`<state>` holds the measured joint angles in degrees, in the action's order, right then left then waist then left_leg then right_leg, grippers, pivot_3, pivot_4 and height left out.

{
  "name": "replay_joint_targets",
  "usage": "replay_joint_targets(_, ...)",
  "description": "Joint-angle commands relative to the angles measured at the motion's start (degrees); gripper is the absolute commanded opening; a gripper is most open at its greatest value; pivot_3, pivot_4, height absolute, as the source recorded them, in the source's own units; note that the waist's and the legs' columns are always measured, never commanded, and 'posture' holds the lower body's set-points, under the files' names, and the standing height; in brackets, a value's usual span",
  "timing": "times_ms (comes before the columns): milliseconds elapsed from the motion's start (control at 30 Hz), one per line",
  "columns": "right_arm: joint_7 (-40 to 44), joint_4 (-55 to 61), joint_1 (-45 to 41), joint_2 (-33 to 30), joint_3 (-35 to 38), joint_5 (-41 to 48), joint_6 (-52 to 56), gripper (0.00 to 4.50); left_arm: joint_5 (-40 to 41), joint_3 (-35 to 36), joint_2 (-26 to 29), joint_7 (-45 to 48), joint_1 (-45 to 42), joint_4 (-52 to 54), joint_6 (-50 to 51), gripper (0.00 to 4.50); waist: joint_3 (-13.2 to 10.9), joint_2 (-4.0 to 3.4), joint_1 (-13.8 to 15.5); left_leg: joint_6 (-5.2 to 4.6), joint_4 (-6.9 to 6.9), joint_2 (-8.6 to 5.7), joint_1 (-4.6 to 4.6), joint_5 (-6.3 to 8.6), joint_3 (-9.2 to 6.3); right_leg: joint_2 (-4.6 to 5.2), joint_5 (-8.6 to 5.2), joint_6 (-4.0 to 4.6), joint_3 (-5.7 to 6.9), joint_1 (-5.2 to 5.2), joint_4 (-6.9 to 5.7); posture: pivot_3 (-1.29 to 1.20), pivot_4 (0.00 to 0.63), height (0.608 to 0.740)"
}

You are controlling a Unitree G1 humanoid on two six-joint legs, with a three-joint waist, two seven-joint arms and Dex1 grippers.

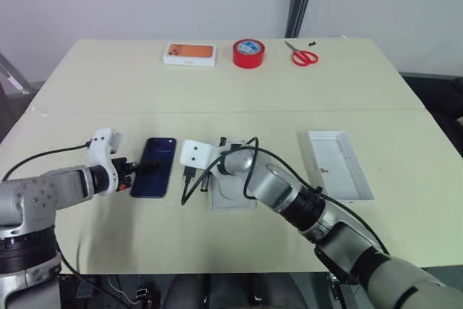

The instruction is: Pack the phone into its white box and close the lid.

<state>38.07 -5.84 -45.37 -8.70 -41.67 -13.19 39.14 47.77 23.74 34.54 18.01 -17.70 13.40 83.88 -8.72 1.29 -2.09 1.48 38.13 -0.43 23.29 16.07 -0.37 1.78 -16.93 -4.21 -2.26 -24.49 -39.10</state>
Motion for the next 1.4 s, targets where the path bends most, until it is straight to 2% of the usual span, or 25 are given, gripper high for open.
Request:
replay_joint_targets(33, 0.96, 2.23, -0.52, -0.17, -0.40, -1.52, -1.35, 0.04, 2.32, -2.98, -4.37, 0.62, 1.07, 0.95, 5.53, 4.50, 0.02, 0.00, 0.16, 0.00, 0.00, -0.01, 0.00, 0.00, 0.00, 0.01, 0.00, 0.00, 0.00, 0.01, 0.00, 0.00, 0.150, 0.733)
replay_joint_targets(200, 2.04, 2.49, -0.32, -0.75, -0.53, -2.87, -1.98, 0.04, 2.75, -1.37, -8.86, 0.11, -0.19, 2.69, 8.44, 4.50, 0.04, 0.00, 0.69, 0.00, 0.00, -0.04, -0.01, 0.00, -0.01, 0.01, 0.00, 0.00, 0.00, 0.03, 0.02, 0.00, 0.150, 0.733)
replay_joint_targets(433, 2.90, 2.04, -0.07, -0.70, 0.08, -3.60, -2.96, 0.04, 3.74, 1.28, -11.67, -1.36, -0.54, 1.92, 8.62, 4.50, 0.05, 0.02, 1.04, -0.01, 0.00, -0.04, -0.02, 0.00, 0.00, 0.01, 0.00, 0.00, 0.00, 0.05, 0.05, 0.00, 0.150, 0.733)
replay_joint_targets(767, 3.32, 1.86, 0.56, -0.19, 0.74, -4.06, -3.47, 0.04, 11.51, 5.50, -16.32, -6.09, -1.86, -1.05, 8.62, 4.50, 0.07, 0.05, 1.17, 0.00, 0.01, -0.05, -0.02, 0.00, -0.01, 0.02, 0.00, 0.00, 0.00, 0.06, 0.08, 0.00, 0.150, 0.733)
replay_joint_targets(1100, 3.24, 1.81, 0.88, -0.21, 0.99, -4.25, -3.56, 0.04, 15.14, 9.19, -14.55, -11.56, -2.49, -4.26, 8.62, 4.50, 0.06, 0.05, 0.85, 0.02, 0.00, -0.03, -0.02, -0.01, -0.03, -0.01, 0.00, 0.00, 0.01, 0.03, 0.07, 0.00, 0.150, 0.733)
replay_joint_targets(1200, 3.23, 1.69, 0.88, -0.15, 1.00, -4.28, -3.68, 0.00, 15.70, 10.70, -14.53, -12.87, -3.01, -4.96, 8.62, 3.68, 0.06, 0.06, 0.66, 0.03, 0.00, -0.03, -0.02, -0.01, -0.03, -0.02, 0.00, 0.00, 0.00, 0.03, 0.07, 0.00, 0.150, 0.733)
replay_joint_targets(1300, 3.12, 1.50, 0.72, -0.14, 0.95, -4.46, -3.97, 0.00, 16.54, 10.97, -14.33, -14.03, -3.07, -4.90, 8.62, 2.32, 0.05, 0.08, 0.67, 0.03, 0.00, -0.03, -0.02, -0.02, -0.04, -0.02, 0.00, 0.00, 0.00, 0.02, 0.07, 0.00, 0.150, 0.733)
replay_joint_targets(1400, 3.08, 1.40, 0.62, -0.22, 0.94, -4.62, -4.27, 0.00, 17.88, 12.21, -14.81, -15.23, -3.08, -5.13, 8.62, 2.32, 0.04, 0.09, 0.68, 0.04, 0.00, -0.03, 0.00, -0.02, -0.05, -0.02, 0.00, 0.00, 0.00, 0.01, 0.07, 0.00, 0.150, 0.733)
